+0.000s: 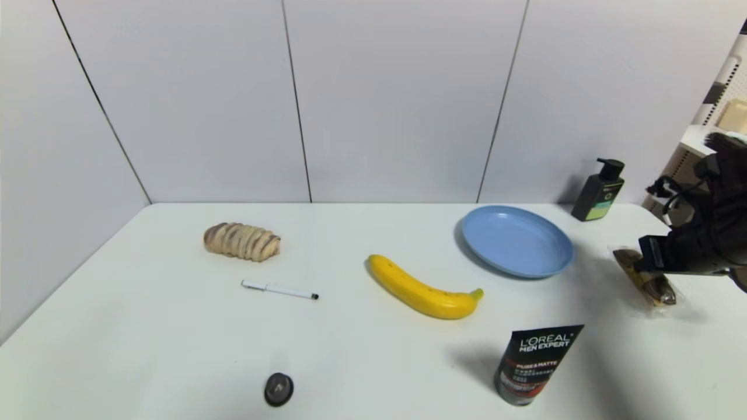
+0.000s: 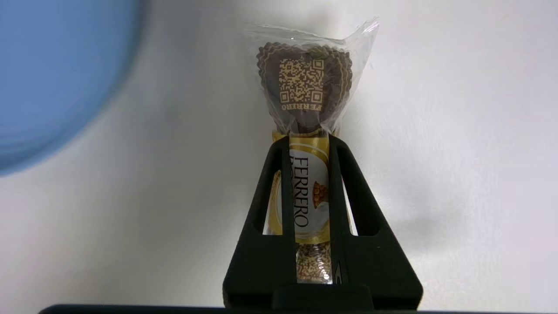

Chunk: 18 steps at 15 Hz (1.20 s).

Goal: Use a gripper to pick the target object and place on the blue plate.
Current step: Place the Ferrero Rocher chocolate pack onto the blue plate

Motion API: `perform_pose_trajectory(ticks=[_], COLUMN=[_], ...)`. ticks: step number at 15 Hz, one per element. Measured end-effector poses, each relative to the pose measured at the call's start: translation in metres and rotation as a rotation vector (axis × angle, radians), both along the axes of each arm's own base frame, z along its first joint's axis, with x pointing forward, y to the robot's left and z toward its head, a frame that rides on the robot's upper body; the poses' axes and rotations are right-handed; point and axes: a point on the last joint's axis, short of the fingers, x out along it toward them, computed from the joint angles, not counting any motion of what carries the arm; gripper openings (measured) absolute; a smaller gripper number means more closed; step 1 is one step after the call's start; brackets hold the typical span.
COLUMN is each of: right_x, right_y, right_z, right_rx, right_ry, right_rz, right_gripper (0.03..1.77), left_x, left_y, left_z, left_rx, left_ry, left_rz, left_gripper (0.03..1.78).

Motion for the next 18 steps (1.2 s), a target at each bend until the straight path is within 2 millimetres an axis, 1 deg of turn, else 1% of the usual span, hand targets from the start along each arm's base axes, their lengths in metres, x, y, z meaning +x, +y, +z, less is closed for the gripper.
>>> perform_pose_trajectory(ticks=[2, 4, 7, 9, 11, 13, 15, 16, 18], right_x=[0.003, 0.007, 0.016, 0.027, 0.044, 0.06, 0.072, 0.075, 0.079], right_y=[0.014, 0.034, 0.068, 0.083, 0.094, 0.098, 0.097, 0.096, 0.096], right_z=[0.022, 0.041, 0.056, 0.058, 0.055, 0.047, 0.038, 0.034, 0.027], right_rx=[0.012, 0.011, 0.011, 0.011, 0.011, -0.005, -0.034, -0.034, -0.032], right_ry=[-0.083, -0.155, -0.223, -0.236, -0.243, -0.233, -0.214, -0.199, -0.181], right_rz=[0.062, 0.134, 0.248, 0.298, 0.328, 0.351, 0.367, 0.367, 0.372], right_gripper=[0.26, 0.26, 0.26, 0.26, 0.26, 0.26, 0.26, 0.35, 0.66], left_x=[0.0, 0.0, 0.0, 0.0, 0.0, 0.0, 0.0, 0.0, 0.0], left_y=[0.0, 0.0, 0.0, 0.0, 0.0, 0.0, 0.0, 0.0, 0.0], left_z=[0.0, 0.0, 0.0, 0.0, 0.0, 0.0, 0.0, 0.0, 0.0], left_rx=[0.0, 0.0, 0.0, 0.0, 0.0, 0.0, 0.0, 0.0, 0.0], left_ry=[0.0, 0.0, 0.0, 0.0, 0.0, 0.0, 0.0, 0.0, 0.0], left_rz=[0.0, 0.0, 0.0, 0.0, 0.0, 0.0, 0.0, 0.0, 0.0], left_gripper=[1.69, 1.69, 1.69, 1.69, 1.69, 1.69, 1.69, 1.69, 1.69])
